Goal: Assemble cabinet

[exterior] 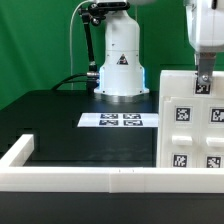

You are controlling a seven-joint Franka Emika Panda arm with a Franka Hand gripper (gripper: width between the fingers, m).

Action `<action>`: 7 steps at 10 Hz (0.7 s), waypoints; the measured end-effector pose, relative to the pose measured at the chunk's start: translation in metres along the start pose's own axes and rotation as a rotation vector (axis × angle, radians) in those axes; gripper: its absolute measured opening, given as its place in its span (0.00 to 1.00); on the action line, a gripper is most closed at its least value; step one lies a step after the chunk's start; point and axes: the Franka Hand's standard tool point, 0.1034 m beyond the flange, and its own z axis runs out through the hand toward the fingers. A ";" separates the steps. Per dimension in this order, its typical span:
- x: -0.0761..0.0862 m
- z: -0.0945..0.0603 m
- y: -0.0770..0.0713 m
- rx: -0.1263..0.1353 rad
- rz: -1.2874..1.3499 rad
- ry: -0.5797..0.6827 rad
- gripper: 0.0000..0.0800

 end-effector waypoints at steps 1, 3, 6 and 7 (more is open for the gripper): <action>0.000 0.000 0.000 -0.001 0.001 -0.005 0.69; -0.001 0.001 0.001 -0.003 -0.020 -0.008 0.69; -0.002 0.002 0.001 -0.004 -0.028 -0.007 0.99; -0.002 0.002 0.001 -0.004 -0.029 -0.007 0.99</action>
Offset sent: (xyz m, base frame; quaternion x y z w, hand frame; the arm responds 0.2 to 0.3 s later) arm 0.0000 0.0000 0.0000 0.0000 0.0000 0.0000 1.0000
